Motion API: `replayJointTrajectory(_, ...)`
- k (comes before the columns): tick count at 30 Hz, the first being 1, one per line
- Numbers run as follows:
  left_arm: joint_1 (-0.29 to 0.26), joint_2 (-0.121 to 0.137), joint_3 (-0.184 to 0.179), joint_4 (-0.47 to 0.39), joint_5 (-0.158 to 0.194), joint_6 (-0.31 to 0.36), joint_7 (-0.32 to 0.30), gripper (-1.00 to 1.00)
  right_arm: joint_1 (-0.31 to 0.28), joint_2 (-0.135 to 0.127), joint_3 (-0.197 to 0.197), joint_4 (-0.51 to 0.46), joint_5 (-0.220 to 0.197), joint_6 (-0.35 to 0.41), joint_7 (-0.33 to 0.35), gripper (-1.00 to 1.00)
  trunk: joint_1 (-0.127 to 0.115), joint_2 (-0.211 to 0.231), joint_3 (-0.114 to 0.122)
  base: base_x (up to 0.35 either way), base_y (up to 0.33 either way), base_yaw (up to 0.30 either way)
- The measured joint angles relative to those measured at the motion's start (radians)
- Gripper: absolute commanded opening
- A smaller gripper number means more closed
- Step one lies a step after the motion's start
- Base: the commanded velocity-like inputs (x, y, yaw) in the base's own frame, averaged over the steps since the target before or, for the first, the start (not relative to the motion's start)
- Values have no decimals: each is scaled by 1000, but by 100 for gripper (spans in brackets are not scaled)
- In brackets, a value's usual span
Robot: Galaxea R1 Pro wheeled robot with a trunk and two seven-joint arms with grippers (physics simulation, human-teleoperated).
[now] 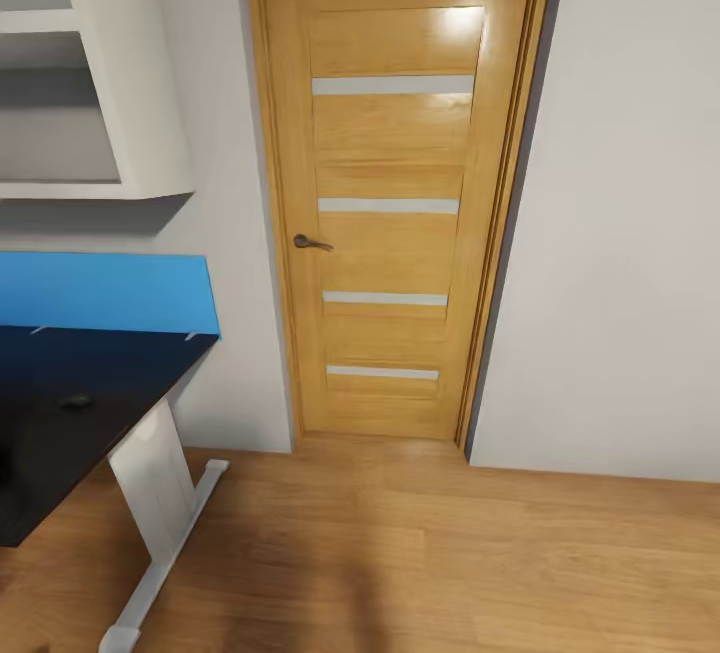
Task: In the bedroom, organize the workspace by keeping the computer under the desk, ensuring the monitor is on the desk, placing the keyboard on the desk next to the monitor, placing the mouse on the desk next to the keyboard, moving the folder from the swivel chair onto the desk next to the mouse, stacking the notebook on top of the folder with the pen on top of the notebook, and positioning the swivel chair next to the desk.
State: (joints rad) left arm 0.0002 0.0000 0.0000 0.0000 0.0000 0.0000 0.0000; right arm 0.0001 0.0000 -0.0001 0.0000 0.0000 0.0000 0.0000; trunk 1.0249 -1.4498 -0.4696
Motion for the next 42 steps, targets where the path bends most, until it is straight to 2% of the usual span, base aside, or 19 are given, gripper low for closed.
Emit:
replayJointTrajectory(8, 0, -38, -4, -20, -2, -4, -3, 100, -6, 30, 0, 2, -4, 8, -4, 100, -27, 49, 22, 0, 0, 0)
replayJointTrajectory(17, 0, -38, -4, -21, -3, -4, -4, 100, -6, 31, 1, 3, -4, 3, -3, 100, -61, 112, 50, 0, 0, 0)
replayJointTrajectory(28, 0, -37, -2, -20, 0, -4, -3, 100, -6, 35, -5, 7, -10, -54, -4, 100, -103, 189, 86, 0, 0, 77)
replayJointTrajectory(29, 0, -37, -2, -20, 0, -4, -3, 100, -6, 35, -4, 7, -10, -253, -4, 100, -107, 196, 89, 0, 0, 240)
replayJointTrajectory(30, 0, -37, -2, -21, 0, -4, -3, 100, -6, 36, -4, 7, -10, -295, -4, 100, -111, 203, 92, 0, 0, 243)
replayJointTrajectory(35, 0, -37, -2, -22, 0, -5, -3, 100, -6, 37, -3, 6, -10, -385, -5, 100, -130, 238, 108, 0, 0, 253)
replayJointTrajectory(40, 0, -38, -2, -45, 0, -5, -3, 100, -6, 35, -3, -7, -9, -416, -5, 100, -149, 273, 124, 0, 0, 276)
replayJointTrajectory(42, 0, -39, -3, -92, 0, -4, 0, 100, -6, 34, -4, -59, -9, -426, -5, 100, -157, 287, 131, 0, 0, 285)
